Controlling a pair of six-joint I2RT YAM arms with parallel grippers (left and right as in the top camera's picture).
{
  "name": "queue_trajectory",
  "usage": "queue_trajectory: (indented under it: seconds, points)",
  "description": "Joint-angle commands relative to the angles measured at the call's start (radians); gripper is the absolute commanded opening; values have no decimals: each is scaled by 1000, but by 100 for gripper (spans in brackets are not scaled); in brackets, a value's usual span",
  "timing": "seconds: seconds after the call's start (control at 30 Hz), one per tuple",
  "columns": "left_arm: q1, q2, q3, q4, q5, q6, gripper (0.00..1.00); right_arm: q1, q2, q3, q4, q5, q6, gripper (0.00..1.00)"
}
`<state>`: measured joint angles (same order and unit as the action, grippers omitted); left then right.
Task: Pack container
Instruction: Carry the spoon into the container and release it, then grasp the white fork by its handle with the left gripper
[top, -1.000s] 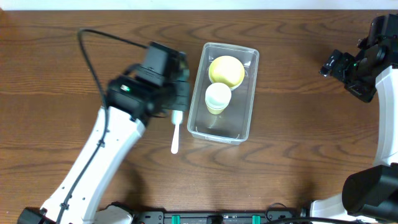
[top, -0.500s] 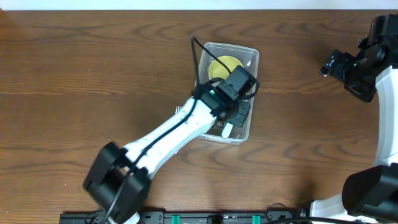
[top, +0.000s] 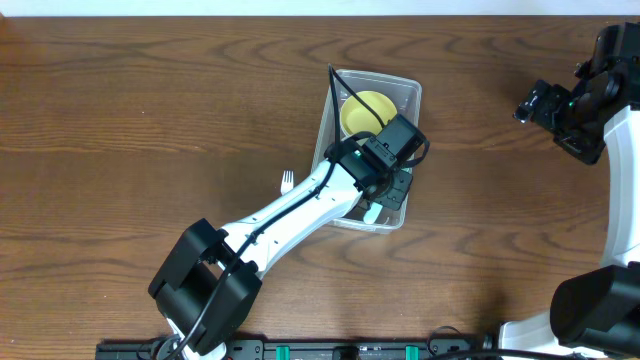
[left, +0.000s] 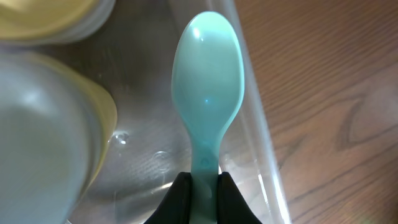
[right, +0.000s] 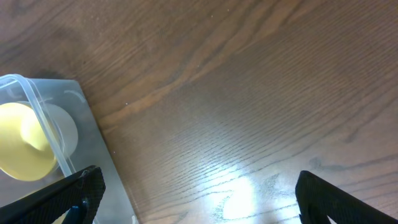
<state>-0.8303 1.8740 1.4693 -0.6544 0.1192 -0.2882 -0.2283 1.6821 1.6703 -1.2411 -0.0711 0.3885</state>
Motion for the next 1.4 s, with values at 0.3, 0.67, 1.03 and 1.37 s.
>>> queue_trajectory:
  seconds: [0.3,0.67,1.03,1.37]
  points:
    - [-3,-7,53,5,-61,-6,6,-6,4,1,-1,3,-1,99]
    - [-1,-42,145,-63,-105,-39,36,-6,4,1,-1,3,-1,99]
    - [156,-222,296,-445,-228,-20,70,-6,4,1,-1,3,-1,99]
    - [434,-221,-2,-499,-183,58,72,-6,4,1,-1,3,-1,99]
